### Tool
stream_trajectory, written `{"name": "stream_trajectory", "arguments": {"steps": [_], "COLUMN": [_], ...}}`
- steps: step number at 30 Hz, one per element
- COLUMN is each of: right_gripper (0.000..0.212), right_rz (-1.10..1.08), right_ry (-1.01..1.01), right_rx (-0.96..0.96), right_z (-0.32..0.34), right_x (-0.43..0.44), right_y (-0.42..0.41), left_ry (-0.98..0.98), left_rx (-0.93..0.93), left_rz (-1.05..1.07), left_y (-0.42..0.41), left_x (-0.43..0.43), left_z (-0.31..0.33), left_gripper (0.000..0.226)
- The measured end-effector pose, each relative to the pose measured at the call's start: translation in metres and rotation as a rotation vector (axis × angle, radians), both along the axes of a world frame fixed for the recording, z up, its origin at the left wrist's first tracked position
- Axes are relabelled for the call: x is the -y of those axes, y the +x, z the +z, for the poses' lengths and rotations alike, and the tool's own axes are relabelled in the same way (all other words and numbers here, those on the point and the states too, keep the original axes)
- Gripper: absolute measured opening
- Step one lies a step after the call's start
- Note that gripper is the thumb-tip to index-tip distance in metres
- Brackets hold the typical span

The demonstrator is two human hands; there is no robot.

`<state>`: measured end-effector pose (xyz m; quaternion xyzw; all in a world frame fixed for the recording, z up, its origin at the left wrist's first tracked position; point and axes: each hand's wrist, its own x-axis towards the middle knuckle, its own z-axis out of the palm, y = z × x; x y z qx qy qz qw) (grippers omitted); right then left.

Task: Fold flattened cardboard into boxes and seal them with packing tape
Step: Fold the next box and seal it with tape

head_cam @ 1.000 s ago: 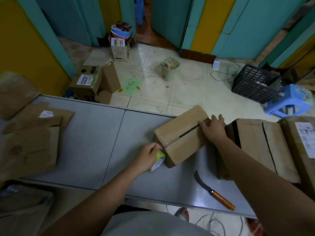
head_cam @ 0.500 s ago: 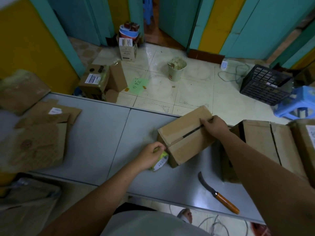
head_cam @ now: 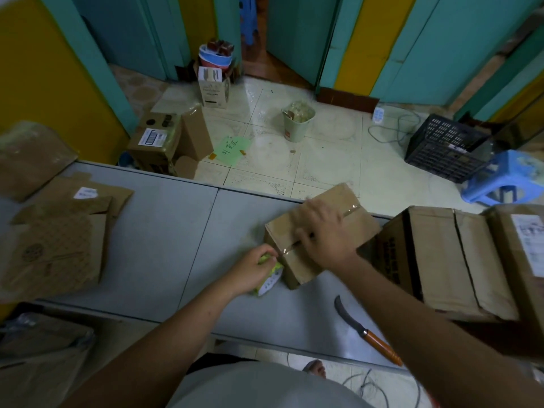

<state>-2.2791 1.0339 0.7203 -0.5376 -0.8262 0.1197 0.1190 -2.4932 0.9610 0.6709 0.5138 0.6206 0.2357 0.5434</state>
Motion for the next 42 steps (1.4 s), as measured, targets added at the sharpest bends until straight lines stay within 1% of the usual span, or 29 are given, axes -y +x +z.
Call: {"name": "stream_trajectory", "arguments": {"steps": [1, 2, 4, 6, 9, 11, 16, 20, 24, 27, 30, 32, 35, 39, 42], "right_gripper": [0.057, 0.063, 0.073, 0.078, 0.079, 0.079, 0.078, 0.078, 0.077, 0.074, 0.067, 0.057, 0.048, 0.055, 0.060], "right_rz": [0.060, 0.073, 0.027, 0.012, 0.030, 0.034, 0.099, 0.199, 0.243, 0.125, -0.118, -0.291, -0.459, -0.537, -0.587], "right_ry": [-0.037, -0.084, -0.177, -0.189, -0.158, -0.151, -0.159, -0.183, -0.183, -0.156, -0.177, -0.207, -0.271, -0.339, -0.365], "right_rx": [-0.013, -0.008, 0.035, 0.104, 0.154, 0.157, 0.108, 0.059, 0.016, -0.128, -0.392, -0.472, -0.417, -0.196, -0.043], "right_z": [-0.005, -0.011, -0.022, -0.028, -0.029, -0.030, -0.033, -0.034, -0.025, -0.019, -0.022, -0.032, -0.050, -0.065, -0.072], "right_x": [0.018, 0.032, 0.046, 0.049, 0.047, 0.047, 0.041, 0.024, 0.014, 0.028, 0.068, 0.102, 0.151, 0.195, 0.213], "right_y": [-0.010, -0.018, -0.023, -0.020, -0.016, -0.016, -0.011, 0.001, 0.016, 0.030, 0.050, 0.068, 0.103, 0.145, 0.159], "left_ry": [0.011, 0.010, -0.014, -0.024, 0.023, 0.022, 0.043, 0.008, 0.047, 0.031, 0.030, 0.026, 0.017, -0.015, -0.023], "left_rx": [0.000, 0.001, 0.005, -0.005, -0.081, -0.083, -0.158, -0.084, -0.023, 0.005, 0.009, 0.000, 0.008, 0.034, 0.048], "left_rz": [0.009, 0.019, 0.040, 0.034, -0.019, -0.027, -0.014, 0.057, 0.103, 0.136, 0.162, 0.154, 0.144, 0.134, 0.142], "left_y": [0.002, 0.003, 0.005, 0.004, 0.001, 0.001, 0.005, 0.016, 0.036, 0.051, 0.058, 0.058, 0.061, 0.066, 0.068], "left_x": [-0.001, -0.003, -0.005, -0.006, -0.008, -0.006, -0.001, 0.000, 0.008, 0.011, 0.011, 0.012, 0.011, 0.012, 0.012], "left_z": [0.000, -0.001, -0.002, -0.002, 0.001, 0.003, 0.007, 0.012, 0.017, 0.018, 0.013, 0.009, 0.005, 0.008, 0.008], "left_gripper": [0.017, 0.018, 0.017, 0.016, 0.014, 0.012, 0.003, 0.004, 0.010, 0.010, 0.006, 0.005, 0.008, 0.015, 0.013]}}
